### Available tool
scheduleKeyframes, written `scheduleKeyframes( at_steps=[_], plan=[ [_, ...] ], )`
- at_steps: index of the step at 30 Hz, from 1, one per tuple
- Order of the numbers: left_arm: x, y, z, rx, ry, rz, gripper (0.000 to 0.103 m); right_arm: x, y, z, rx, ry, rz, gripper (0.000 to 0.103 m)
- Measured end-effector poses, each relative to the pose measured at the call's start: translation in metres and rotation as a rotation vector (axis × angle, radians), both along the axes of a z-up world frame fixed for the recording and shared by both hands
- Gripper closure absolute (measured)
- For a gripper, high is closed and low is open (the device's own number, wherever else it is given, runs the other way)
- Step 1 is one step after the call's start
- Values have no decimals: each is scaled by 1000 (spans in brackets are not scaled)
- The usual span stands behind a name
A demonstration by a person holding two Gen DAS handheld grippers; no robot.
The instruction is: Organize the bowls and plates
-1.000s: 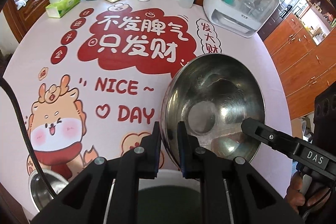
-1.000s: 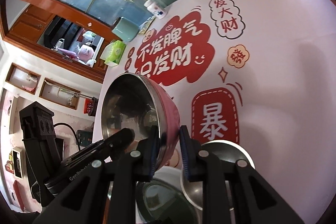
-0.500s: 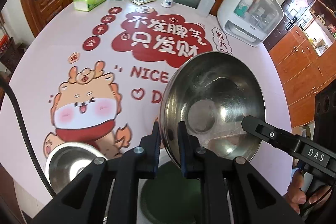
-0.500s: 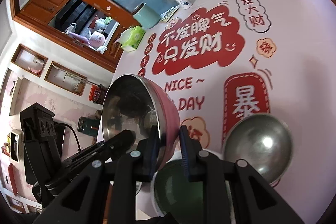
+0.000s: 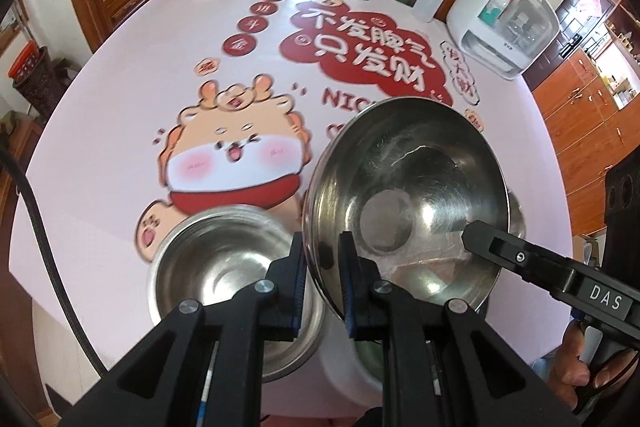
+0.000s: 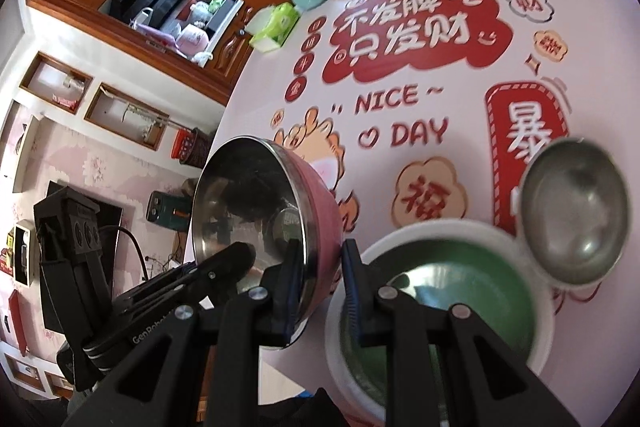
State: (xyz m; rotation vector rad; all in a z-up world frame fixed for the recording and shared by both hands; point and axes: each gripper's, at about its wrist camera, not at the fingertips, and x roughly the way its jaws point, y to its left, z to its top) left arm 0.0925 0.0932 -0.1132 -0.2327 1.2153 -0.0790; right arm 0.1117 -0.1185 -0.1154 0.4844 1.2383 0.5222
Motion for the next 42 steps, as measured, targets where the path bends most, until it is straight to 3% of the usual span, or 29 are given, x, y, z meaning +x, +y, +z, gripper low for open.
scheduleKeyframes(
  at_steps=[18,32,42],
  plan=[
    [-39,66,-34,16,138,-17,90,-38,71,-31,-44,123,3,83],
    [-27,86,-64,42,228,-99,88,-49,88,-55,-79,208,-88,84],
    [-19,89,-67,43,225,-151,84,-45,93,-58,-92,215,-142,83]
  ],
)
